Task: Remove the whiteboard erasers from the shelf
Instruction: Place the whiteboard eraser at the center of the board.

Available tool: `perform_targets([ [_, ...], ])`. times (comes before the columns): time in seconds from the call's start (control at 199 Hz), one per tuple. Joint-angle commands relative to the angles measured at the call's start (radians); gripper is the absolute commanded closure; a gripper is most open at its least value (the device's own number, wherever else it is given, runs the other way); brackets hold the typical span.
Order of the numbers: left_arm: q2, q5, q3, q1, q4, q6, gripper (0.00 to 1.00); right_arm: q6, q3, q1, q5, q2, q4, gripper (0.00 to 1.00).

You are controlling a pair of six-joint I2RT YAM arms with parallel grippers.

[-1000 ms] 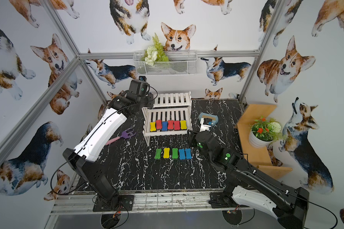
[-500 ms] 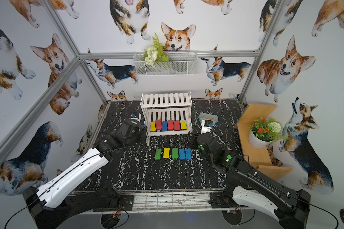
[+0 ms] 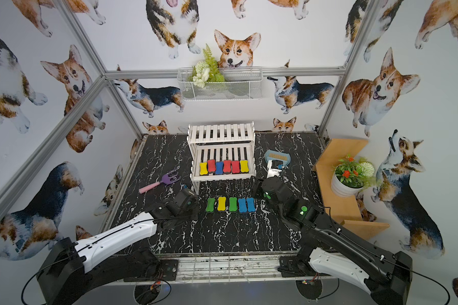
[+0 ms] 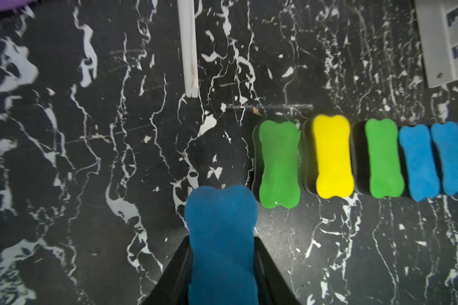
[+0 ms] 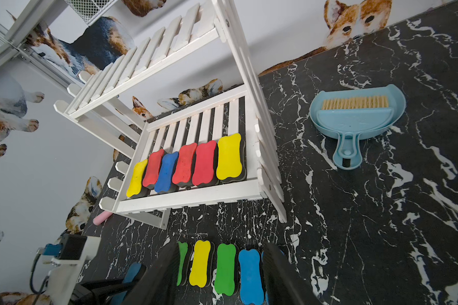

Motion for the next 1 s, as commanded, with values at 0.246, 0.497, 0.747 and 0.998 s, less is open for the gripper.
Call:
perform_targets([
  [0.246, 0.195, 0.041, 0.018, 0.046, 0.202, 0.018, 0.66, 0.007, 0.012, 0.000, 0.002, 0.003, 0.038, 0.44],
  [0.497, 0.267, 0.011, 0.054, 0.048, 0.202, 0.037, 0.64, 0.002, 0.016, 0.000, 0.004, 0.006, 0.038, 0.44],
  [0.747, 0.272, 0.020, 0.055, 0.046, 0.200, 0.024, 0.48, 0.004, 0.013, 0.000, -0.003, 0.001, 0.035, 0.41],
  [0.998, 0.148, 0.037, 0.056, 0.011, 0.141, -0.006, 0.41, -0.005, 0.015, 0.000, -0.034, 0.006, 0.037, 0.42],
])
